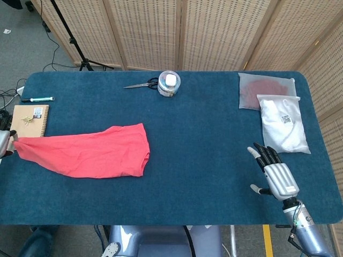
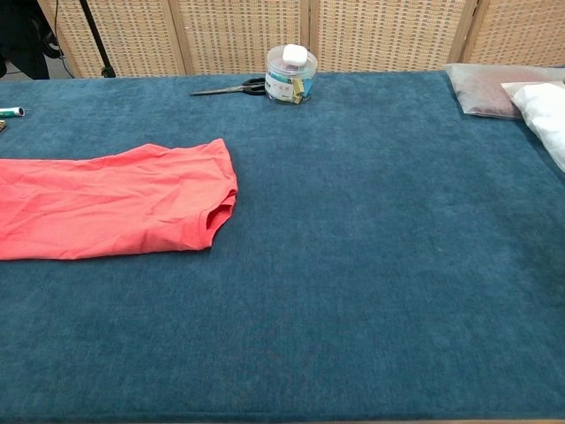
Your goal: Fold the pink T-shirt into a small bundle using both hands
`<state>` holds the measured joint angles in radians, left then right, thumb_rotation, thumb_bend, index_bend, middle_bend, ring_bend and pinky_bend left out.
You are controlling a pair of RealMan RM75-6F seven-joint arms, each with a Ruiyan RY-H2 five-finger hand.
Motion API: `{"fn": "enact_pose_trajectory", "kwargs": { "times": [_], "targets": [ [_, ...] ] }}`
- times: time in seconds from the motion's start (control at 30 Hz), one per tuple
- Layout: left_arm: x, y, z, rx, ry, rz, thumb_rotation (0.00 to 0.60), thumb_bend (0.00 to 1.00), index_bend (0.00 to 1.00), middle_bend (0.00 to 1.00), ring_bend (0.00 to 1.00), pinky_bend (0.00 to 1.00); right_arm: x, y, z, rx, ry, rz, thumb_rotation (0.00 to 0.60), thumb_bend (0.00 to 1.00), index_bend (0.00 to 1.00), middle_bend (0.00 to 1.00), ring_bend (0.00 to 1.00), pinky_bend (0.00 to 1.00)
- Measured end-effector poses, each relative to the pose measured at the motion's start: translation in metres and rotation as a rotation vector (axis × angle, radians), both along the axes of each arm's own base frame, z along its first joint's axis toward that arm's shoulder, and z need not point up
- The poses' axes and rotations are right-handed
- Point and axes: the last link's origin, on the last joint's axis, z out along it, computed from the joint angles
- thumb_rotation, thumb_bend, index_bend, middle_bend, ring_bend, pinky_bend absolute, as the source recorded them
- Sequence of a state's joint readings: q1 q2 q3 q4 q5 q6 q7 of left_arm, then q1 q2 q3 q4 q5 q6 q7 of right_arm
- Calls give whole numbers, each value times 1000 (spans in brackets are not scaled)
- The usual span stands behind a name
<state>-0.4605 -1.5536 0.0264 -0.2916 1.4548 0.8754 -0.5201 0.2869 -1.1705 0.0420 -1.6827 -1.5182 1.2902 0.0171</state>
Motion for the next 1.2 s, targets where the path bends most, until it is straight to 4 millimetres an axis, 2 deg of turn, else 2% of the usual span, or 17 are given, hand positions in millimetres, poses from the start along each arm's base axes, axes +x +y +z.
{"fn": "enact_pose_trajectory", "kwargs": {
  "times": [0.13,0.23,0.43,0.63,0.73,0.83,0.97,1.2],
  "targets": [
    [-8,-3,5,29,-17,38,600,577,744,0,0,0,1,0,0,1,-2,2,600,0,0,0,0,0],
    [-5,-1,5,46,-47,26,600,578,744,0,0,0,1,0,0,1,-3,2,600,0,0,0,0,0],
    [26,13,4,88,-126,-129,600,578,746,0,0,0,1,0,1,0,-7,4,600,0,0,0,0,0],
    [77,32,-7,90,-178,-342,600,577,747,0,0,0,2,1,2,1,-13,4,600,0,0,0,0,0],
    [102,40,-19,69,-170,-406,600,577,748,0,0,0,2,1,3,3,-16,4,600,0,0,0,0,0],
    [131,47,-37,38,-171,-464,600,576,748,0,0,0,2,1,3,5,-22,4,600,0,0,0,0,0],
    [179,56,-63,-6,-161,-545,600,576,748,0,0,0,2,0,5,6,-29,4,600,0,0,0,0,0],
    [240,68,-95,-71,-76,-636,600,575,748,0,0,0,1,-1,6,10,-40,2,600,0,0,0,0,0]
  ]
}}
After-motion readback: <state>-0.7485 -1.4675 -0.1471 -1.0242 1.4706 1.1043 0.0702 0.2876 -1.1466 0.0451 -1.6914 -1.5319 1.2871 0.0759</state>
